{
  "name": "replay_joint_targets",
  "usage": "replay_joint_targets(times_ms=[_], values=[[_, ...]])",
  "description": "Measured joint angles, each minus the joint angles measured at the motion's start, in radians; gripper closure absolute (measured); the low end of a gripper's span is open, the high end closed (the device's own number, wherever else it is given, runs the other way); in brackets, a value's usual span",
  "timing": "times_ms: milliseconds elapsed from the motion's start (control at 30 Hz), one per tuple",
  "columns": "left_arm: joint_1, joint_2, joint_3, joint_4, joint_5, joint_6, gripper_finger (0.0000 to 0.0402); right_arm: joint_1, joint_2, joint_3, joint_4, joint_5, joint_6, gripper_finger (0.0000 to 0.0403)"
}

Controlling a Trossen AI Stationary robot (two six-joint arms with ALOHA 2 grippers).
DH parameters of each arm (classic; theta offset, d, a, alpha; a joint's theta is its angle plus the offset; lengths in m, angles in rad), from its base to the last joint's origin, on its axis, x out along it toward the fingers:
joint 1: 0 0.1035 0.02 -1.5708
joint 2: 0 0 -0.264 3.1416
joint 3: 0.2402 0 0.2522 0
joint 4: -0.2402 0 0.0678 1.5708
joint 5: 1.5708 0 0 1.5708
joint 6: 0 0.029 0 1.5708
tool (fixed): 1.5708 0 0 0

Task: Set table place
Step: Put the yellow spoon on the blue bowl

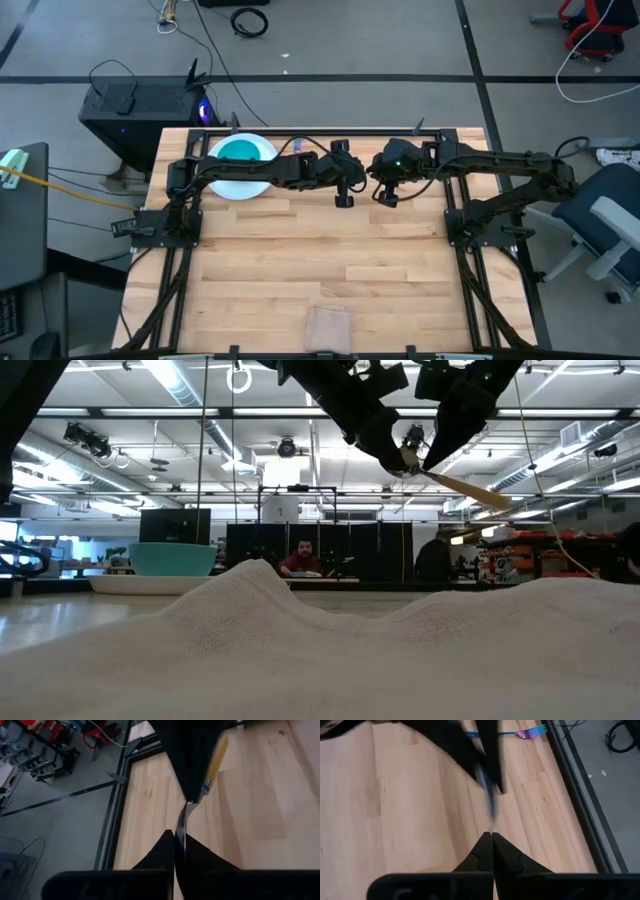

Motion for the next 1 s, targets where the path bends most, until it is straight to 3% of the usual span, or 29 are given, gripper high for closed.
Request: replay_joint_targets(times_ms=[467,800,1000], values=[[0.001,-0.001,0.0,-0.003,-0.005,-0.012,0.0391,-0.001,0.0,0.0,0.001,0.007,-0.012,0.0385],[0.001,-0.052,0.0,-0.069,-0.112,-0.028,0.0391,0.0,-0.071,0.025,0.001,0.007,-0.058,0.0319],[0.007,-0.156,0.0,-0.196,-0.203,-0.13,0.0391,0.0,-0.111,0.034,0.0,0.006,-0.056,0.0293]])
